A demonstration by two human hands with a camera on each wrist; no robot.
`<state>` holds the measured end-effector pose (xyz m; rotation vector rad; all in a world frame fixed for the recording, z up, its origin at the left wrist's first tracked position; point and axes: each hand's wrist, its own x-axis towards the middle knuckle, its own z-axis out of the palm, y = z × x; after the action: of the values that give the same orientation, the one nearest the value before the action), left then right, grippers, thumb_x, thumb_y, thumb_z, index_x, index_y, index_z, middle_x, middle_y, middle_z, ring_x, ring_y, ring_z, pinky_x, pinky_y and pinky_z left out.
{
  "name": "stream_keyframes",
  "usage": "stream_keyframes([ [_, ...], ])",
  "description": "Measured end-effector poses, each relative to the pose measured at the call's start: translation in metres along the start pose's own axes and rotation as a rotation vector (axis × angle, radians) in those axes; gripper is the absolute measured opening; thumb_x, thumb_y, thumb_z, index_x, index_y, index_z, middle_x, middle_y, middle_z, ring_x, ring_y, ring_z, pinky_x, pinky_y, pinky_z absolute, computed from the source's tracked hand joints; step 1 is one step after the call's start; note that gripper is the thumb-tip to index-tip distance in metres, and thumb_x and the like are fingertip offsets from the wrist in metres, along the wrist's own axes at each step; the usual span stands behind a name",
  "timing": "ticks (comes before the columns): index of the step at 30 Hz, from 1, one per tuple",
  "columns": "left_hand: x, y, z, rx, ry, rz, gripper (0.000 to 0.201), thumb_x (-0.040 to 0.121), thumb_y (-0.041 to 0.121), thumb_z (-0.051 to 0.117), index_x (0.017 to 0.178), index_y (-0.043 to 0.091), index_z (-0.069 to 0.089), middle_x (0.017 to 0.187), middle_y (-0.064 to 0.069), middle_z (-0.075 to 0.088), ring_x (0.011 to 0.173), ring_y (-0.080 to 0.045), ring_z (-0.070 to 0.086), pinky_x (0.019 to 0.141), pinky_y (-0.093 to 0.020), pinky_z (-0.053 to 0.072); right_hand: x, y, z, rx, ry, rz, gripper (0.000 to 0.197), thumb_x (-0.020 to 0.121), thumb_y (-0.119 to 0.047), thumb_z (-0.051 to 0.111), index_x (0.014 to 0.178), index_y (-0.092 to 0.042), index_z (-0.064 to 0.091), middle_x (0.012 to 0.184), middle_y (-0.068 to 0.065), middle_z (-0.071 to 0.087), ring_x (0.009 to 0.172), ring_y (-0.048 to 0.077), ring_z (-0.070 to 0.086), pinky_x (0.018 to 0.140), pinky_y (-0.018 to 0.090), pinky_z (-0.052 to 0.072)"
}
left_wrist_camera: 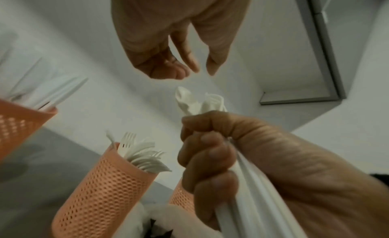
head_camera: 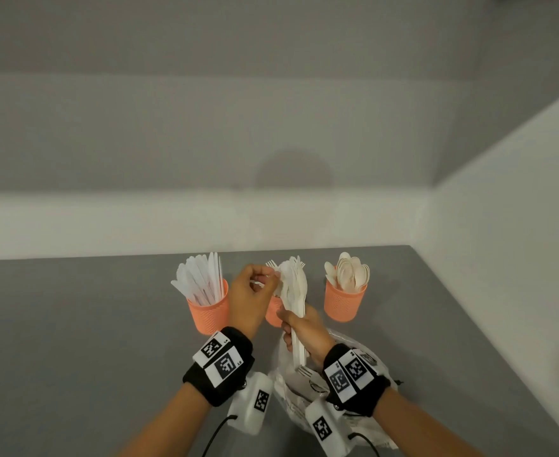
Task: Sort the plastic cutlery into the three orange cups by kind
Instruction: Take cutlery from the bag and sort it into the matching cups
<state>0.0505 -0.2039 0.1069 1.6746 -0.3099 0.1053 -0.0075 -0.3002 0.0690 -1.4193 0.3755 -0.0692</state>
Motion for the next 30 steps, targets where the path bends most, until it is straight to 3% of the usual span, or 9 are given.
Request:
stream_keyframes([
  [3,-0.002,-0.001,0.003,0.101,-0.088,-0.009,0.005,0.085,0.009,0.062,0.088,0.012,0.060,0.080,0.000,0.059,0.067,-0.006,0.054,0.056,-0.005,0.043,-0.003,-0.001,0.003,-0.067,-0.031,-0.050,0.016,0.093,-0.006,0.051,0.108,-0.004,0.048,0.053,0.003,0.045,0.031,0.009,0.040,0.033,0.021,0.035],
  [8,-0.003,-0.007,0.007,0.155,-0.094,-0.063,0.005,0.084,0.010,0.061,0.081,0.012,0.059,0.079,-0.005,0.063,0.075,-0.023,0.063,0.071,-0.034,0.054,-0.008,-0.002,0.006,-0.054,-0.092,-0.089,0.025,0.091,-0.006,0.055,0.115,-0.010,0.048,0.057,0.006,0.046,0.033,0.010,0.042,0.033,0.021,0.037],
  [11,-0.003,-0.004,0.006,0.165,-0.077,-0.066,0.015,0.087,0.013,0.059,0.074,0.017,0.052,0.076,-0.008,0.062,0.072,-0.026,0.062,0.069,-0.038,0.054,-0.009,-0.001,0.001,0.008,-0.122,-0.044,0.013,0.093,-0.010,0.053,0.105,-0.013,0.049,0.058,0.005,0.048,0.036,0.009,0.044,0.035,0.020,0.036],
  [13,-0.003,0.000,0.006,0.109,-0.055,-0.085,0.015,0.091,0.015,0.054,0.077,0.017,0.047,0.075,-0.008,0.059,0.069,-0.024,0.060,0.066,-0.035,0.054,-0.010,-0.002,-0.001,0.072,-0.116,-0.023,0.015,0.092,-0.021,0.055,0.105,-0.014,0.051,0.058,0.003,0.050,0.038,0.009,0.046,0.037,0.021,0.037],
  [16,-0.004,0.009,0.004,-0.049,-0.028,-0.116,0.016,0.095,0.014,0.045,0.080,0.015,0.041,0.068,-0.005,0.060,0.058,-0.019,0.058,0.047,-0.021,0.050,-0.011,-0.005,-0.003,0.117,-0.087,-0.005,0.016,0.093,-0.032,0.053,0.101,-0.019,0.057,0.060,0.003,0.049,0.041,0.010,0.045,0.040,0.021,0.039],
  [21,-0.001,0.020,-0.003,-0.301,0.091,-0.125,0.019,0.100,0.016,0.036,0.082,0.023,0.035,0.071,-0.007,0.062,0.059,-0.012,0.063,0.053,-0.021,0.053,-0.012,-0.009,-0.007,0.238,-0.064,0.037,0.018,0.095,-0.030,0.050,0.091,-0.014,0.058,0.054,0.000,0.052,0.038,0.009,0.041,0.039,0.020,0.037],
  [25,0.009,0.023,-0.011,-0.326,0.213,-0.167,0.016,0.099,0.020,0.038,0.084,0.020,0.039,0.062,0.000,0.044,0.044,-0.007,0.044,0.045,-0.019,0.038,-0.012,-0.006,-0.014,0.295,-0.057,0.057,0.016,0.093,-0.031,0.052,0.096,-0.015,0.055,0.047,-0.004,0.039,0.036,0.007,0.035,0.039,0.020,0.035],
  [28,0.005,0.021,-0.013,-0.164,0.043,-0.164,0.021,0.094,0.019,0.050,0.073,0.017,0.049,0.048,0.008,0.044,0.040,-0.003,0.040,0.046,-0.019,0.032,-0.015,-0.007,-0.013,0.304,-0.100,0.072,0.012,0.091,-0.030,0.055,0.099,-0.021,0.056,0.040,-0.008,0.032,0.034,0.005,0.032,0.038,0.018,0.034],
  [30,-0.004,0.018,-0.010,-0.101,-0.093,-0.143,0.017,0.091,0.017,0.055,0.076,0.010,0.057,0.037,0.012,0.045,0.034,0.000,0.041,0.040,-0.011,0.032,-0.017,-0.011,-0.010,0.291,-0.156,0.102,0.008,0.091,-0.026,0.056,0.097,-0.022,0.055,0.038,-0.008,0.031,0.034,0.004,0.034,0.039,0.017,0.035],
])
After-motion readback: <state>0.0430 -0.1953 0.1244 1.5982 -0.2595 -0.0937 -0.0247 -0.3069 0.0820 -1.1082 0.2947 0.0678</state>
